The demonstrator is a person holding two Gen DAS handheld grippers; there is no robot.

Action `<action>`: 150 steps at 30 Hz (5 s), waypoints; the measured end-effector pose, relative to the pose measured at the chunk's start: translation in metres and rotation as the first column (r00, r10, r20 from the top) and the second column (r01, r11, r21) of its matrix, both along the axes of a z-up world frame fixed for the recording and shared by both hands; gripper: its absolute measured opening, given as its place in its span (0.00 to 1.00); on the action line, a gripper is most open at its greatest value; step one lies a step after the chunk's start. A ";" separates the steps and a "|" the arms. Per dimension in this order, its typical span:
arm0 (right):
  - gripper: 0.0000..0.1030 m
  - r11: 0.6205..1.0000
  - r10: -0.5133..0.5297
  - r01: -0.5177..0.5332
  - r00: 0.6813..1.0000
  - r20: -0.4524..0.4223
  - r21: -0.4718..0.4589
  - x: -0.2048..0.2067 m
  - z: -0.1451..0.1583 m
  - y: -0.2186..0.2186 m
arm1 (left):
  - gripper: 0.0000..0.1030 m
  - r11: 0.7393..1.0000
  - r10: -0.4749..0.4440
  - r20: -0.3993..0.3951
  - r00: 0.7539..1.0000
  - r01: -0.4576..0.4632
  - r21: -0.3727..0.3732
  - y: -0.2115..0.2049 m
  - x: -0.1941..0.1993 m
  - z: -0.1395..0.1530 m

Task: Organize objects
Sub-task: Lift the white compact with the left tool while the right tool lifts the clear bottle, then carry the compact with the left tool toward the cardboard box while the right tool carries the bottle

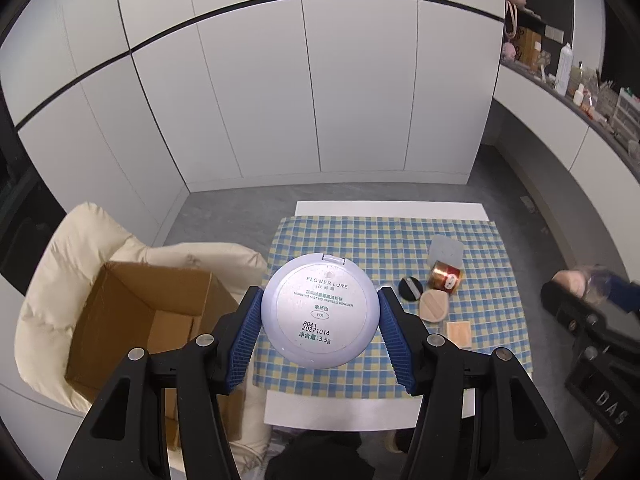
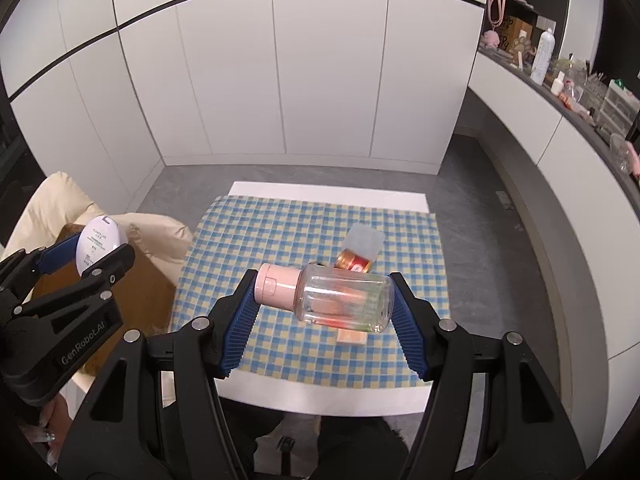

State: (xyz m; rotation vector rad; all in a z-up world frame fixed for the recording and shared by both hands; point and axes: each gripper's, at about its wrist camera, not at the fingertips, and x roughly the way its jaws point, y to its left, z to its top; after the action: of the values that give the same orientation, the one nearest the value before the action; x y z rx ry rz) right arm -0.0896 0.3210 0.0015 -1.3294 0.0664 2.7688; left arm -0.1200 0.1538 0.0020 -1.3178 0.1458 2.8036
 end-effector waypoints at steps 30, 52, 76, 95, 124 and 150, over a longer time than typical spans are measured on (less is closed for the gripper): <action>0.64 0.996 0.024 -0.021 0.999 -0.037 0.085 0.103 -0.032 -0.037 | 0.56 0.999 0.018 -0.080 0.997 -0.016 0.033 -0.024 0.123 -0.020; 0.64 0.998 0.058 -0.057 0.998 -0.019 0.038 0.159 -0.052 -0.024 | 0.56 0.999 0.048 -0.041 0.998 -0.048 0.014 -0.031 0.174 -0.045; 0.64 0.998 0.066 -0.066 0.998 0.007 0.018 0.181 -0.057 -0.023 | 0.56 0.996 0.084 -0.041 0.996 -0.082 0.033 -0.044 0.192 -0.043; 0.64 0.988 0.151 -0.152 0.987 0.049 0.006 0.167 -0.070 -0.045 | 0.56 0.987 0.149 -0.014 0.989 -0.147 0.065 -0.071 0.193 -0.050; 0.64 0.842 0.538 -0.539 0.842 0.032 0.022 0.143 -0.066 -0.209 | 0.56 0.889 0.457 -0.003 0.890 -0.456 0.040 -0.195 0.220 -0.057; 0.64 0.819 0.569 -0.572 0.819 0.068 0.047 0.091 -0.078 -0.256 | 0.56 0.863 0.500 0.031 0.865 -0.501 0.066 -0.230 0.176 -0.081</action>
State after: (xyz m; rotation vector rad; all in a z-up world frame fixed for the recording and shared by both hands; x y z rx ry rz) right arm 0.0016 0.0650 -0.0767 -1.6216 -0.5131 3.1603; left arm 0.0558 -0.0759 -0.0791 -1.5446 -0.3521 3.1693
